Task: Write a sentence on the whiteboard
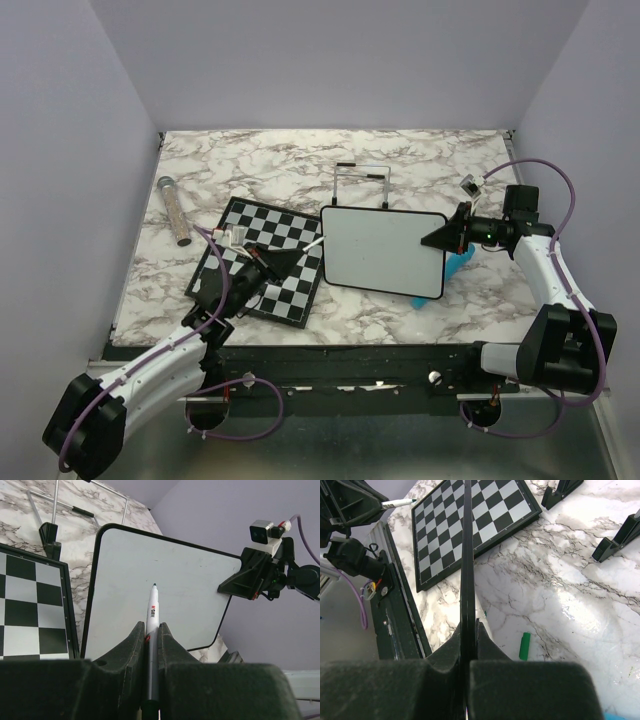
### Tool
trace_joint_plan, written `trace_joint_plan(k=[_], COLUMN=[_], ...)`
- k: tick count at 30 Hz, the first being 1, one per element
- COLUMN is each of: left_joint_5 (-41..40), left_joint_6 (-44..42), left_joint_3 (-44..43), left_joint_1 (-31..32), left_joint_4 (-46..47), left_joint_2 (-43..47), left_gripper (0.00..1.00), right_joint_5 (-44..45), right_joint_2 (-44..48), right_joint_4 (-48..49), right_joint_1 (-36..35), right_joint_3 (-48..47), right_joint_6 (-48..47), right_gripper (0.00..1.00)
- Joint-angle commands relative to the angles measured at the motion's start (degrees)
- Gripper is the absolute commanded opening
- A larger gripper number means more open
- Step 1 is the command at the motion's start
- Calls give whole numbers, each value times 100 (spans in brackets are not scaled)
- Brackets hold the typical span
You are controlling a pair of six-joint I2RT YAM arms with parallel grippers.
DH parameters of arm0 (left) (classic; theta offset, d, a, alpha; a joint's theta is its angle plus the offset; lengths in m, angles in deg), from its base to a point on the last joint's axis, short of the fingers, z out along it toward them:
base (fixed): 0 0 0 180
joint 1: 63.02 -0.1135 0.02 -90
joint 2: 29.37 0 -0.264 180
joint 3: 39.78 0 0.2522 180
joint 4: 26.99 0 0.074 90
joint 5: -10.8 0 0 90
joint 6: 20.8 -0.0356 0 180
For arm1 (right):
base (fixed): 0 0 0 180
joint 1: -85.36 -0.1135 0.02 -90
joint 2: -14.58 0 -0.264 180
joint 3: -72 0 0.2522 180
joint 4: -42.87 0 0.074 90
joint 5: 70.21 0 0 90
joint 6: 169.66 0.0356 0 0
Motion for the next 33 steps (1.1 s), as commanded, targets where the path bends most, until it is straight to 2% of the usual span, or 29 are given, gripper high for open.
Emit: trace_joint_plan(k=[1,10,33], left_joint_5=[26,26,70], left_joint_6=[-95,-333,-368], left_joint_3=[14,-127,-57], left_joint_1=[-27,-36,-36], left_joint_4=[-129,-385,-262], left_joint_2=[105,53,-114], left_gripper=[0,0,0], right_joint_5=[366,366,374], right_joint_2=[-14,-14,-31], right_joint_4=[177,195,221], right_joint_1=[22,13,13], right_joint_3=[-34,-34,-35], right_joint_6=[-196,-178,-169], right_gripper=[1,0,1])
